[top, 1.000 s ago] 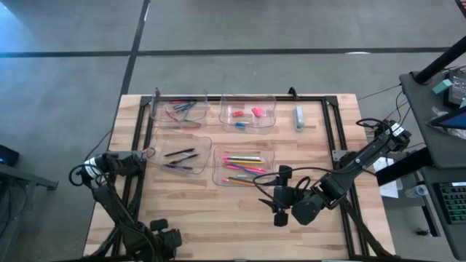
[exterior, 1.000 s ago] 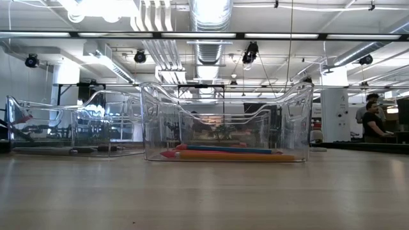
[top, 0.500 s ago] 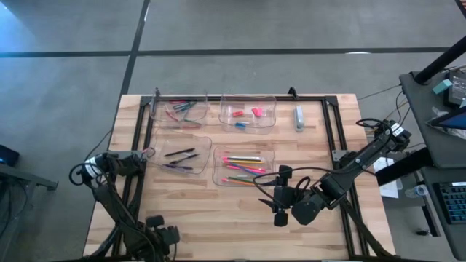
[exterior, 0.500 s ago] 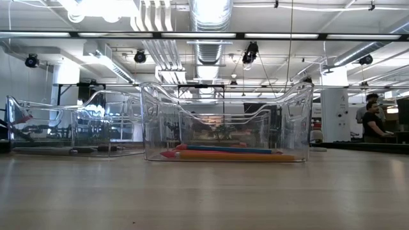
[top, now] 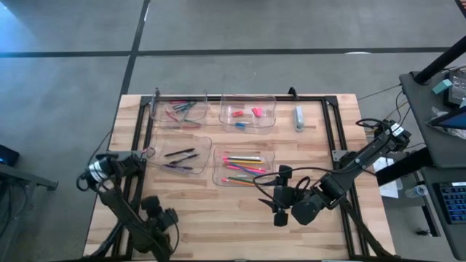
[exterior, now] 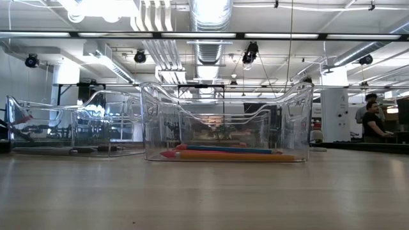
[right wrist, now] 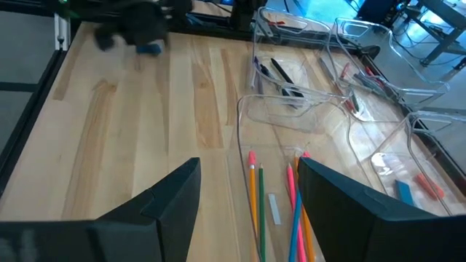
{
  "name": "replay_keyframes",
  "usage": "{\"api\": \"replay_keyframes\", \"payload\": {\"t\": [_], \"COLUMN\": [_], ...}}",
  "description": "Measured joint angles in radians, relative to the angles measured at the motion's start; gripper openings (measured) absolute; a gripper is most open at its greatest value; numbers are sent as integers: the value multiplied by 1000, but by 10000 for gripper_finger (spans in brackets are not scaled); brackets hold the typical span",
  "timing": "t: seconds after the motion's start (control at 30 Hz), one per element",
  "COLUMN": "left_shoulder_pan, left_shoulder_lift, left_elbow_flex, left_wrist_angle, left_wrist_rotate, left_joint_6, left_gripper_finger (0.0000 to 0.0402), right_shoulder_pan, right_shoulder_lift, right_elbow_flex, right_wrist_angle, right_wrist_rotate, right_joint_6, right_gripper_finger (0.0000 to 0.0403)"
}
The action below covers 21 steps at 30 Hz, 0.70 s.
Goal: Sort crayons/erasers/pens/pencils in bins
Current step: Put the blue eraser into the top right transparent bin
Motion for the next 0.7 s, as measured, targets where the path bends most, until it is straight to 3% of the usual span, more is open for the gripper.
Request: {"api": "replay_keyframes", "payload": {"t": [0.27, 0.47, 0.7], "left_shoulder_pan": [12, -4, -53], "left_shoulder_lift": [-16, -117, -234], "left_elbow_flex": [18, 21, -6], "left_wrist_angle": [-130, -62, 91], "left_wrist_rotate": [-34, -45, -56], "left_joint_6": [2, 6, -2], "left_gripper_finger": [72, 35, 43], "right_shoulder_pan": [0, 0, 0], "right_shoulder_lift": [0, 0, 0], "right_elbow_flex": [-1, -1, -1], "right_wrist_angle": [0, 0, 0], "right_wrist_rotate": [0, 0, -2], "right_joint_6": [-1, -1, 1], "right_gripper_finger": [219, 219, 219]}}
